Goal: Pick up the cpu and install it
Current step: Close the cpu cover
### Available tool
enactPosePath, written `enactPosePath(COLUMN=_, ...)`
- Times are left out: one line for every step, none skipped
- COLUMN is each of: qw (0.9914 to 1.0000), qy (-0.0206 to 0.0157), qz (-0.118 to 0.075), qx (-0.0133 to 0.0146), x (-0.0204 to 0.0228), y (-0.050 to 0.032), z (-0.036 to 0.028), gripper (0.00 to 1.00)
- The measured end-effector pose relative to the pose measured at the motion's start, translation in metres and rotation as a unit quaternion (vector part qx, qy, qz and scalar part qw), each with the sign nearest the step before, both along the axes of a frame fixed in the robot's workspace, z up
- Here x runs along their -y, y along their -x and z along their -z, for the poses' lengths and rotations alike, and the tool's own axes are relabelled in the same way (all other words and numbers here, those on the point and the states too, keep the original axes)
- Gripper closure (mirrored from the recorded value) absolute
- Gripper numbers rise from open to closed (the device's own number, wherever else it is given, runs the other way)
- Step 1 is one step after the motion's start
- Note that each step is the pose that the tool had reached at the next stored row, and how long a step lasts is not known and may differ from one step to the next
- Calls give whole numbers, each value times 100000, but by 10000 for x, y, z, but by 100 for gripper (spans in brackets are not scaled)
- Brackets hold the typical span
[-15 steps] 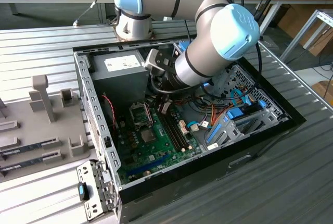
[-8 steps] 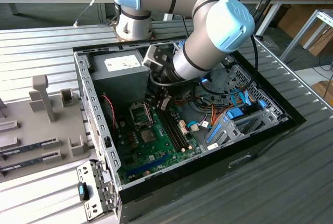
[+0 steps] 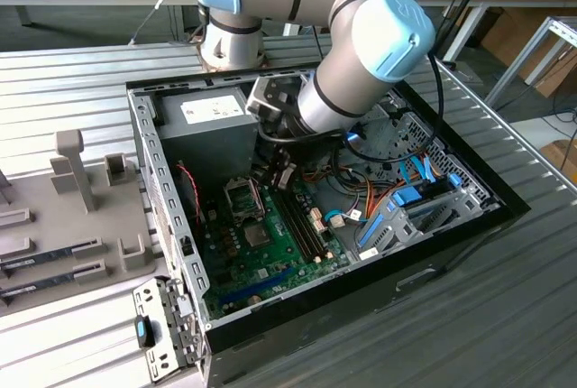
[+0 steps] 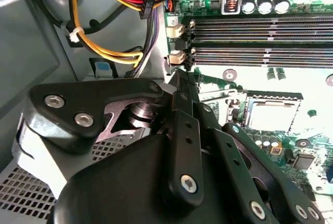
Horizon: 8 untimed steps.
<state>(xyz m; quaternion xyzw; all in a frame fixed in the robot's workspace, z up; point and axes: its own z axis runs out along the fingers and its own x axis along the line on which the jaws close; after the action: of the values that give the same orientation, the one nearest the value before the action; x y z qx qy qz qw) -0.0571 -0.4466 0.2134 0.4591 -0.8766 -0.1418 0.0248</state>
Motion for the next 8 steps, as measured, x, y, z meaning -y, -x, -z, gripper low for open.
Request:
enactPosePath(qw=100000, qy=-68, qz=-1, qx=-5, x=-7, y=0, z=0, gripper=89)
enactPosePath(qw=99999, qy=-381, qz=-5, qx=-2, x=-22, y=0, z=0, gripper=89)
enactPosePath(qw=99998, qy=-557, qz=-5, qx=-3, x=-31, y=0, z=0, gripper=89)
enactPosePath(qw=99998, qy=-677, qz=-1, qx=0, x=-40, y=0, z=0, gripper=89)
enactPosePath(qw=99997, qy=-772, qz=0, qx=4, x=-51, y=0, z=1, gripper=89)
enactPosePath(qw=99997, qy=-780, qz=-4, qx=3, x=-55, y=-1, z=2, gripper=89)
enactPosePath(qw=99997, qy=-794, qz=-7, qx=5, x=-56, y=0, z=5, gripper=89)
enactPosePath(qw=99997, qy=-785, qz=1, qx=2, x=-56, y=4, z=9, gripper=89)
